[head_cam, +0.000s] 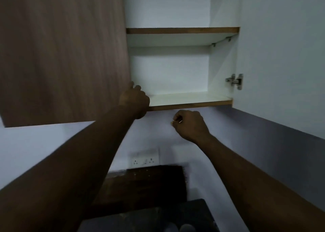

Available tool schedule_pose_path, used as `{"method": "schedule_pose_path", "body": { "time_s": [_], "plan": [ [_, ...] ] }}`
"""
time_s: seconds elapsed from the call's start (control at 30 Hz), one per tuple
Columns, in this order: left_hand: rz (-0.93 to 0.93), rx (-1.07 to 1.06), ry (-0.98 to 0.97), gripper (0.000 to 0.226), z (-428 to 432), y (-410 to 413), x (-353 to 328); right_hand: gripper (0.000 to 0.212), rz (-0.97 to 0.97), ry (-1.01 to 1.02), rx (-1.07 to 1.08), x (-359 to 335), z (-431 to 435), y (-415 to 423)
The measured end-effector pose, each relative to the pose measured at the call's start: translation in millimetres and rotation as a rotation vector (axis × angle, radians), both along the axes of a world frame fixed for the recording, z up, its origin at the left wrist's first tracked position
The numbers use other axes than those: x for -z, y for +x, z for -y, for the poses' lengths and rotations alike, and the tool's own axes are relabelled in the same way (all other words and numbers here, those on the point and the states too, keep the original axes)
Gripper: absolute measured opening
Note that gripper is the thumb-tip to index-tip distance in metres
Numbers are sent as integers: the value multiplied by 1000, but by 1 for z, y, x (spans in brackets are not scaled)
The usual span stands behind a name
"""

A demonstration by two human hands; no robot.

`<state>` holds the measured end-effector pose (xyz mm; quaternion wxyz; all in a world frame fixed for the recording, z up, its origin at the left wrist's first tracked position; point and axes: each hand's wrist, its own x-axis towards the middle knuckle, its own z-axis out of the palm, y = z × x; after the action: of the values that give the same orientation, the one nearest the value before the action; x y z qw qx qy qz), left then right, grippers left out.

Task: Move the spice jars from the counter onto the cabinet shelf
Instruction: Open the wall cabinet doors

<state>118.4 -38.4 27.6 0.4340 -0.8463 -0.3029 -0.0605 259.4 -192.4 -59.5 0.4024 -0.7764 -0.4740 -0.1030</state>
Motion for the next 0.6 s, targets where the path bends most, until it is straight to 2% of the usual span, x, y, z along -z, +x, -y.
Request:
{"method": "schedule_pose_path", "body": {
  "time_s": [0.13,0.27,0.4,0.5,0.6],
  "plan": [
    [-114,-92,91,31,-5,-6,1,28,-48,16,-154,10,-46,-9],
    [-117,-40,133,38,0,-16,6,36,-212,69,-277,20,-84,-20],
    [-116,120,133,35,10,-48,-1,33,-383,142,-427,27,-97,-42],
    [-130,253,160,48,23,-84,-9,28,-424,210,-565,34,-91,-77],
    [-116,319,203,55,41,-114,-20,16,-468,373,-602,39,-78,-111]
  ]
}}
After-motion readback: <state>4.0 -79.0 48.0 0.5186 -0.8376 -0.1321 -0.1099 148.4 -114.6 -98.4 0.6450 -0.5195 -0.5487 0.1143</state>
